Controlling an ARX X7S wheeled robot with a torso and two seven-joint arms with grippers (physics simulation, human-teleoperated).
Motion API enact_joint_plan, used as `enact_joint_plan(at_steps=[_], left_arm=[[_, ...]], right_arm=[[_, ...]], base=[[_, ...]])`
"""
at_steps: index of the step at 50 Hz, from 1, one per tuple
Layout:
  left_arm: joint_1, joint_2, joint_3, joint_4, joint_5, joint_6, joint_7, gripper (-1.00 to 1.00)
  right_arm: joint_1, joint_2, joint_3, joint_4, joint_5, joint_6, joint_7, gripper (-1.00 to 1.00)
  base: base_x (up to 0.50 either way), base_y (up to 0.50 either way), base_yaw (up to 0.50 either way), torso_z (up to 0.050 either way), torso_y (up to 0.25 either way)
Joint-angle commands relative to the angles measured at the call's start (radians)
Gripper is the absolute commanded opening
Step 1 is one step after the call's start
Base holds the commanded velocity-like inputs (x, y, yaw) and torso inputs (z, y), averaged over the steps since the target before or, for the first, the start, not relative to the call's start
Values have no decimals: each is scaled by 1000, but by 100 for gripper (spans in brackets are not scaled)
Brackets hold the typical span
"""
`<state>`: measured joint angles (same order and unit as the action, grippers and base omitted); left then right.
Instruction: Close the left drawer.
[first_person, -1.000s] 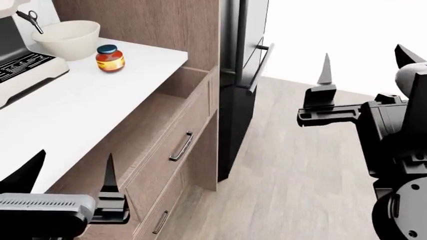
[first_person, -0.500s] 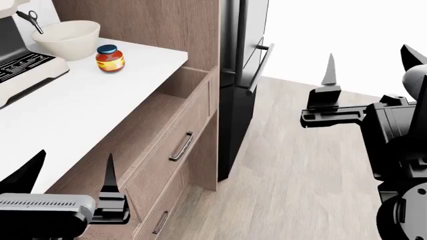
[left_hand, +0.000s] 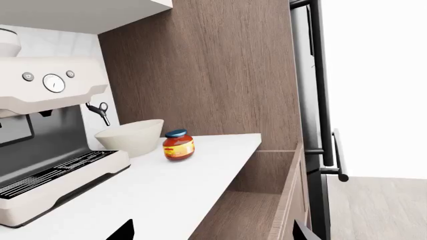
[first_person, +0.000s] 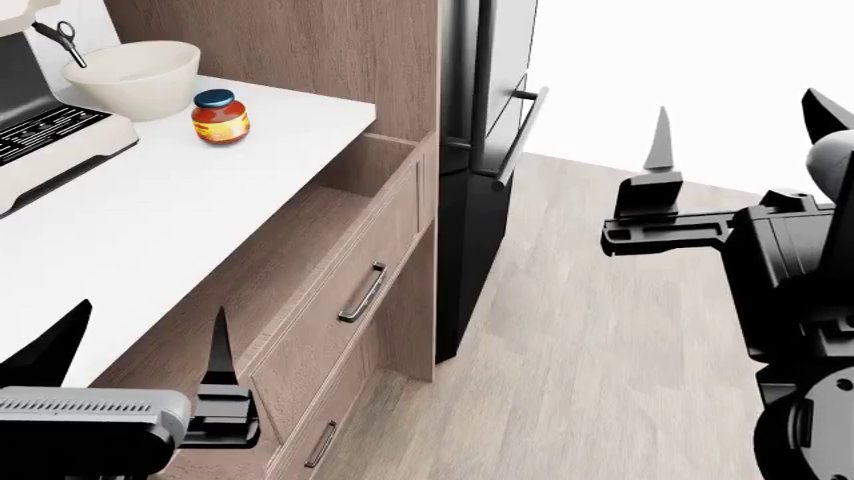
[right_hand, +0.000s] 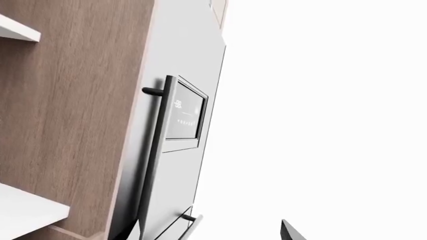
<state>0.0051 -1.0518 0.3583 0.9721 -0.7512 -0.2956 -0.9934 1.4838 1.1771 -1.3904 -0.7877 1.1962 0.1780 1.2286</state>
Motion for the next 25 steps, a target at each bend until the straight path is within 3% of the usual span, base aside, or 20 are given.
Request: enact_joint_plan(at_steps=[1, 14, 22, 24, 25], left_arm=[[0, 2, 7, 0, 6, 1, -1, 100], [-27, 9, 14, 17, -15, -14, -7, 100], [-181, 73, 61, 60, -97, -114, -30, 100], [-220, 68, 99, 73, -114, -105, -45, 100], [-289, 55, 170, 75, -130, -86, -77, 100]], right_arm=[[-6, 3, 4, -5, -16, -6, 1, 100], [-5, 5, 7, -8, -18, 3, -2, 100], [-10, 13, 11, -11, -23, -7, -6, 100], [-11, 14, 12, -11, -23, -6, -5, 100], [-14, 14, 11, -8, -26, -10, -6, 100]], base=[[0, 0, 0, 0, 0], [0, 0, 0, 0, 0], [0, 0, 0, 0, 0], [0, 0, 0, 0, 0], [0, 0, 0, 0, 0]])
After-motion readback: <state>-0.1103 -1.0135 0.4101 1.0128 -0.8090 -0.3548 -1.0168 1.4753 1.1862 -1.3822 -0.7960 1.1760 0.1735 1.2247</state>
